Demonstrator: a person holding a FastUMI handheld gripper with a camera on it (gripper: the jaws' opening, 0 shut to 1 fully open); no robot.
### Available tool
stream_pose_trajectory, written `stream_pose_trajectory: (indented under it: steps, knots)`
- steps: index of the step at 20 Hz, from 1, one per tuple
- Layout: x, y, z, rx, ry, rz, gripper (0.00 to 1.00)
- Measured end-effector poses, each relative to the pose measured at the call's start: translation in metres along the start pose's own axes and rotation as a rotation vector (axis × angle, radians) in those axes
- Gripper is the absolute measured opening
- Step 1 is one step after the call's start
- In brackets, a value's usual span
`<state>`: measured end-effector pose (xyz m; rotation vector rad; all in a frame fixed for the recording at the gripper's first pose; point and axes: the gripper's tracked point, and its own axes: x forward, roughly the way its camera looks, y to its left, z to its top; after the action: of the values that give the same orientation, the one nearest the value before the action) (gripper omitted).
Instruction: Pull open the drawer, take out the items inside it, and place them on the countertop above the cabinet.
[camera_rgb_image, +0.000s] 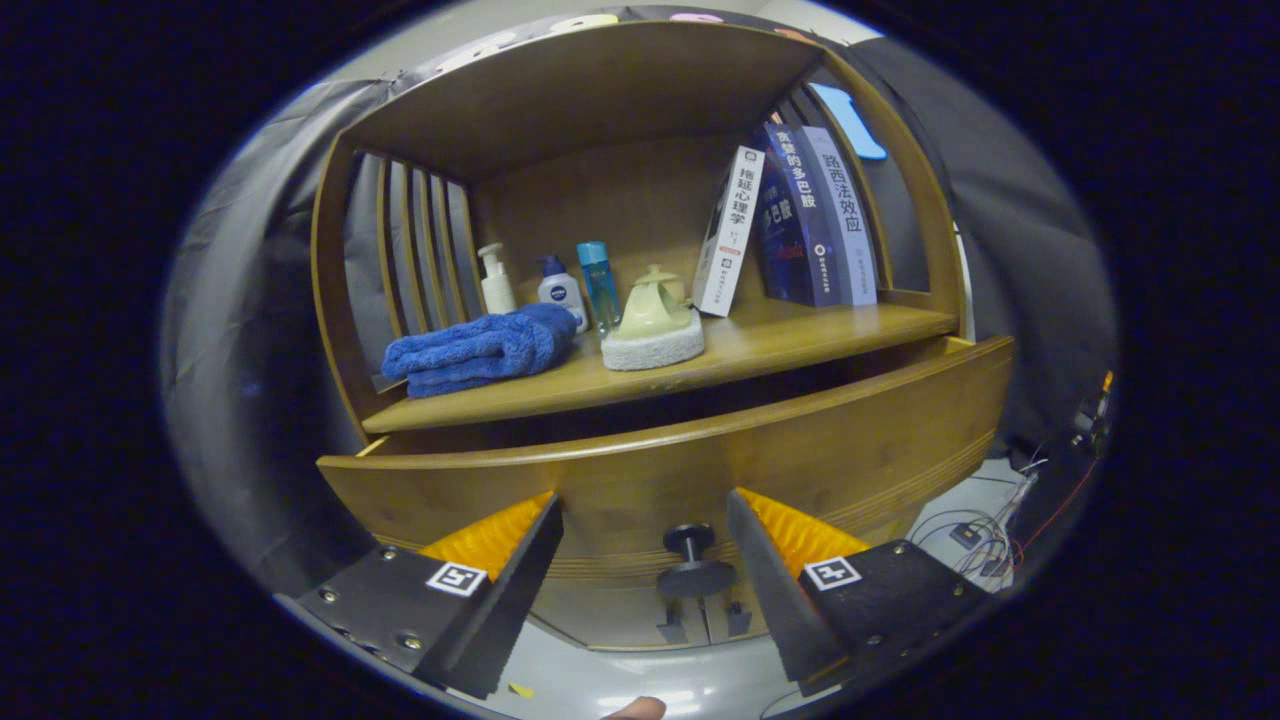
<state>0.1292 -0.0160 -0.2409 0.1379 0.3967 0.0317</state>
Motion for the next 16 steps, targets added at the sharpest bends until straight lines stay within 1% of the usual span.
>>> stream_pose_trajectory:
  steps: [5,16]
  knots:
    - [0.012,-0.001,0.003,0.023,-0.004,0.004,0.99]
    - [0.023,-0.004,0.005,0.047,-0.005,0.011,1.00]
